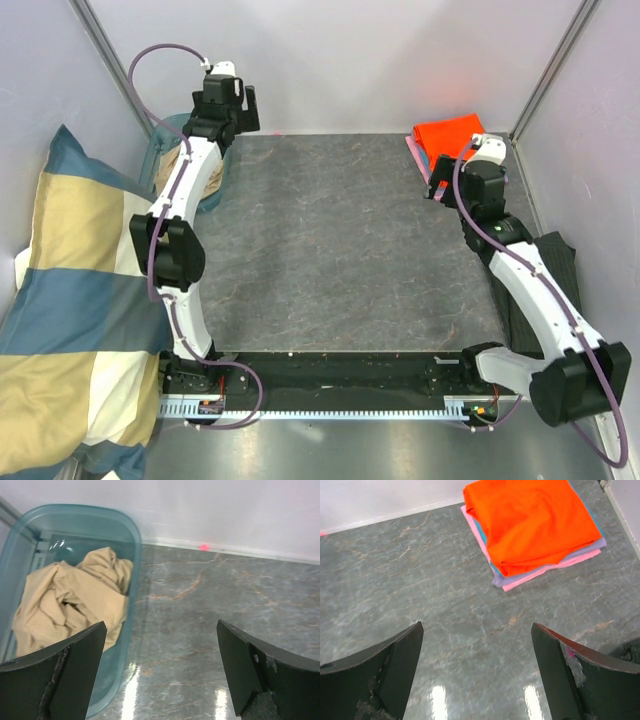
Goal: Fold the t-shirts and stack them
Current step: Grab crumpled tshirt from bin with the left arm
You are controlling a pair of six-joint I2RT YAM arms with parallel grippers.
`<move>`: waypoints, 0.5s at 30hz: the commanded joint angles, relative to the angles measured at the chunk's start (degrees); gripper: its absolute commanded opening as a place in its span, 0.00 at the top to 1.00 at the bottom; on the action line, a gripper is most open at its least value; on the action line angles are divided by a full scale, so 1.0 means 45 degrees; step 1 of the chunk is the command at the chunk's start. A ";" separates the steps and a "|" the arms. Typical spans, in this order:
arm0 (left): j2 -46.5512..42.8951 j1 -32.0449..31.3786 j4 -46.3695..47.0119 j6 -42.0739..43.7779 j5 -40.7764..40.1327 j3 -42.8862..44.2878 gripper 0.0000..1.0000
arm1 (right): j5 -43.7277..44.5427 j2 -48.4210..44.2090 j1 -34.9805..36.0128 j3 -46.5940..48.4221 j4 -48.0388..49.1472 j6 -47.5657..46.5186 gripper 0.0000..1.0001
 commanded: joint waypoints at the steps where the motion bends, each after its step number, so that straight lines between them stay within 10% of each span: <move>1: 0.0726 0.0863 -0.1415 0.0629 -0.0322 0.0874 0.00 | -0.0728 -0.1313 0.0140 0.0049 -0.1467 0.0422 0.02; 15: 0.3030 0.3131 -0.1103 -0.0915 0.1829 0.0755 0.10 | -0.1274 -0.1686 0.0472 -0.0714 -0.2229 0.0597 0.02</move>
